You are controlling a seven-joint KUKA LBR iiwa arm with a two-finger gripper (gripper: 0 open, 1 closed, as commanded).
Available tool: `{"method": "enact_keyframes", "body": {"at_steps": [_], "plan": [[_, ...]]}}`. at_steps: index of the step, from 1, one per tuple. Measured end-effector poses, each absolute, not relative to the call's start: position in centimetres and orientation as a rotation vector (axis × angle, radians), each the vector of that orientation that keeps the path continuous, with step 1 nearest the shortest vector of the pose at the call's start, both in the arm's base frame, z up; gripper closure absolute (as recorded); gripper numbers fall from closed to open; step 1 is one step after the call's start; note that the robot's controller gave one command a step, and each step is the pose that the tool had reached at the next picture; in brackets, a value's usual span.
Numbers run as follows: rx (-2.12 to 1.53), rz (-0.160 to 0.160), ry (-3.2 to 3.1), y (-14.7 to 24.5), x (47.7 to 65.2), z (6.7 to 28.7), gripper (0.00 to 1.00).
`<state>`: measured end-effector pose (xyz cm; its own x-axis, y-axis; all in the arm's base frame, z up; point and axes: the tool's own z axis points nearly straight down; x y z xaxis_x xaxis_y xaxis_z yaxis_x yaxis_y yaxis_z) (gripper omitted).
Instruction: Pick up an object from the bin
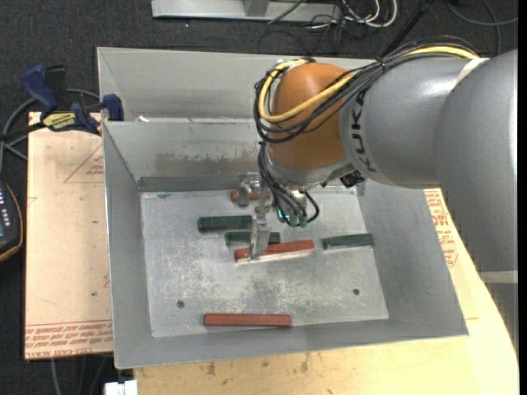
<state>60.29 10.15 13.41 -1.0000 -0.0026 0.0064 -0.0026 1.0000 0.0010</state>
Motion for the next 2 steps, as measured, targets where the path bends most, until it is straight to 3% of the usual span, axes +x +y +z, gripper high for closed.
{"method": "enact_keyframes", "body": {"at_steps": [1, 2], "plan": [[0.171, -0.003, -3.132, 10.8, 61.7, 6.8, 0.00], [0.463, 0.000, -3.118, 7.9, 59.4, 22.5, 0.00]]}}
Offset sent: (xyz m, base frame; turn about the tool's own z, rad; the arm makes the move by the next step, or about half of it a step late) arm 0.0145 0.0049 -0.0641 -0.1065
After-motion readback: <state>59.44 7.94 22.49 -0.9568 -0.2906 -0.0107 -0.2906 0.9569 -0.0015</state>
